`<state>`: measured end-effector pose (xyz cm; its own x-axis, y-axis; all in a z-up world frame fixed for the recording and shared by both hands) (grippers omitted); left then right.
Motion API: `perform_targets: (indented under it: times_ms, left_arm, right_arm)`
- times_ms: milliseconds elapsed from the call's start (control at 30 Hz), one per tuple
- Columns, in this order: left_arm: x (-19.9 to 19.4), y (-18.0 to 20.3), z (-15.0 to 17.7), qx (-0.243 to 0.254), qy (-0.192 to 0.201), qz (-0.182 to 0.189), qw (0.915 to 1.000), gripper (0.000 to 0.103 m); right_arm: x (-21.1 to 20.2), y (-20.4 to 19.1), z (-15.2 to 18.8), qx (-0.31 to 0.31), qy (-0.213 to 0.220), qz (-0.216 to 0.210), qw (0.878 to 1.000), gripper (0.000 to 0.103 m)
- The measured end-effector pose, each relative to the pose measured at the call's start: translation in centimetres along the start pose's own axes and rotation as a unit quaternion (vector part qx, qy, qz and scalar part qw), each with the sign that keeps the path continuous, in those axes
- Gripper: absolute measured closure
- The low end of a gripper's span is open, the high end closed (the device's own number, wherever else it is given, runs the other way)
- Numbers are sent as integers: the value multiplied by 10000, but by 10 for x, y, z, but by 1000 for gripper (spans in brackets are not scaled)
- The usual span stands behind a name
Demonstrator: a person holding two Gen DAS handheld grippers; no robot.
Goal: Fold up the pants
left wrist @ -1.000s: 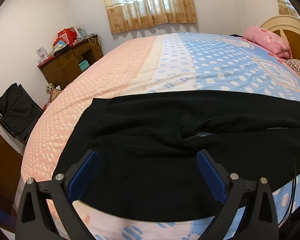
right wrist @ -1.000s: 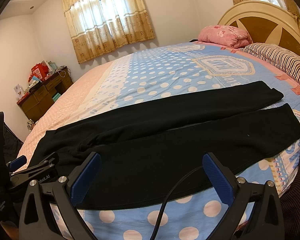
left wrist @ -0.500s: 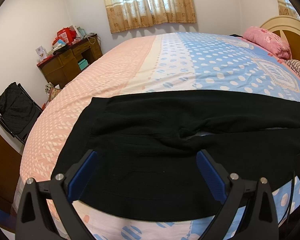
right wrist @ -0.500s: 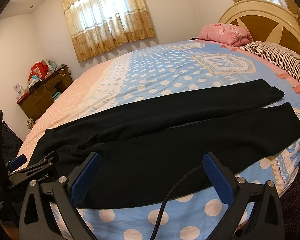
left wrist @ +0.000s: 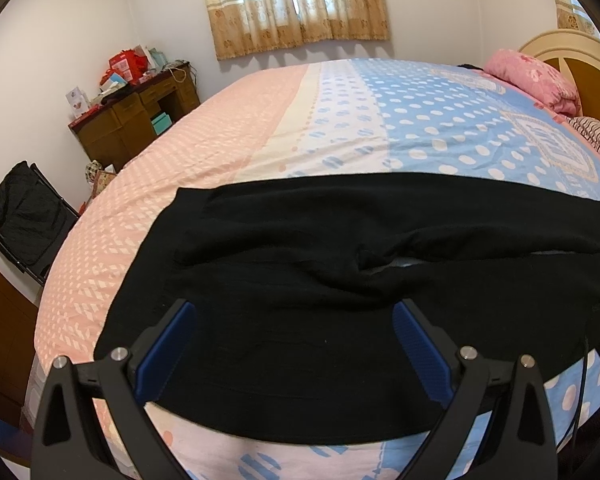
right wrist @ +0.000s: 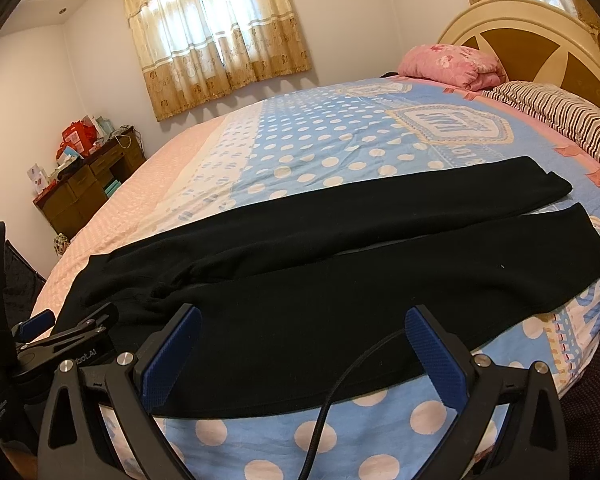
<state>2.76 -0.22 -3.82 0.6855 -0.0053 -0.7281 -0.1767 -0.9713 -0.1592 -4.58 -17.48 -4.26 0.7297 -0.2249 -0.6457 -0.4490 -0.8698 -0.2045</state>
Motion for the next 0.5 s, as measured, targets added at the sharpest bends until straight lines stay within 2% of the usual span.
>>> perform_targets:
  times_ms: [200, 333, 433, 500]
  left_arm:
    - [12, -25, -7, 85, -20, 66, 9999, 1]
    - [28, -60, -30, 72, -23, -195, 9998, 1]
    - [48, -76, -50, -65, -172, -243, 9995, 1]
    - [61, -83, -62, -299, -276, -132, 9991, 2]
  right_arm:
    - [18, 9, -15, -76, -198, -73, 9997, 1]
    - [39, 5, -43, -345, -360, -382, 9980, 1]
    - [65, -6, -66, -640, -565, -636, 9943, 1]
    - [93, -16, -82, -873, -705, -615, 9918, 1]
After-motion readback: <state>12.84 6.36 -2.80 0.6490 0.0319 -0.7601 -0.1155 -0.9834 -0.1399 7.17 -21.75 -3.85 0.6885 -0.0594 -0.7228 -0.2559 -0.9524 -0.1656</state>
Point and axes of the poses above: each gripper's, at about its wrist camera, not at the fingertips, and x roughly the way its jaws point, y to its right, z to its underside, the point moved 3 cm from there along x, roughly the way its jaws point, and after that the axes turned 1 degree about -y, right-handed, at the moved point
